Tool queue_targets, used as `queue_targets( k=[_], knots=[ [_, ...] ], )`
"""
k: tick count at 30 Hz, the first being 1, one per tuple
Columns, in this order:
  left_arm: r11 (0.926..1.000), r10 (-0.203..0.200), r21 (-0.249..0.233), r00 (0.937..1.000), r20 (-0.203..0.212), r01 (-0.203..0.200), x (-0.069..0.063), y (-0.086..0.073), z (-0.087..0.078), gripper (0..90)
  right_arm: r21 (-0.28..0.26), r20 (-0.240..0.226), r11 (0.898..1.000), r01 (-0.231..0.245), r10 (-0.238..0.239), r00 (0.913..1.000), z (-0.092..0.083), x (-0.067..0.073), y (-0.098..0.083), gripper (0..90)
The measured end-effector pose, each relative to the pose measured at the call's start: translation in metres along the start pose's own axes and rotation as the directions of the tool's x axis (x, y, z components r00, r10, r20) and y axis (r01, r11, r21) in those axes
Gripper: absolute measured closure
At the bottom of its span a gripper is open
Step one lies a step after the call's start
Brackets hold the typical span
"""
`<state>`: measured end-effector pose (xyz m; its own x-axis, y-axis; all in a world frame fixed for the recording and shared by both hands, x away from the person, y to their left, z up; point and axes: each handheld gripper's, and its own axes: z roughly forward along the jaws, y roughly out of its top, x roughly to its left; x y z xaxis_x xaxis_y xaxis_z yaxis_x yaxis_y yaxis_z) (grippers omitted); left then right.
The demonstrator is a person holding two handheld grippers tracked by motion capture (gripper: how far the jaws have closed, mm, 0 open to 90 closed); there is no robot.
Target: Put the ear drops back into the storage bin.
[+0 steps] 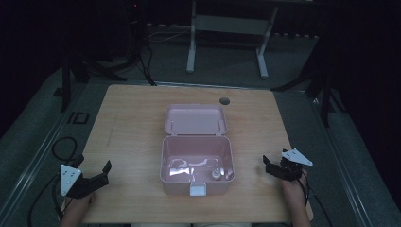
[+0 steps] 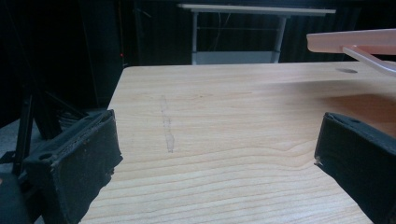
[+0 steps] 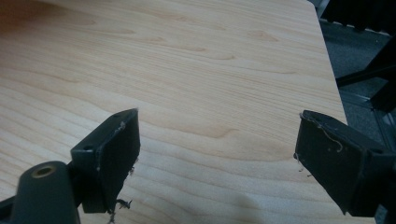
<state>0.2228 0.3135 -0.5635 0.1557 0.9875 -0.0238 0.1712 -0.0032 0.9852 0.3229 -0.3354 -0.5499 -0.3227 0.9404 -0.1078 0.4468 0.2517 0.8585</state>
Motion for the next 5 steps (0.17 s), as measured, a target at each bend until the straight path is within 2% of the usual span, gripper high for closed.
queue_targets(
  k=[5],
  knots=[
    [1.0000,-0.001,0.001,1.0000,0.002,0.001,0.0002,0.0001,0.0001,0.4,-0.019,-0.003,1.000,-0.021,0.021,0.9998,-0.0014,-0.0031,-0.0016,13.9]
  ],
)
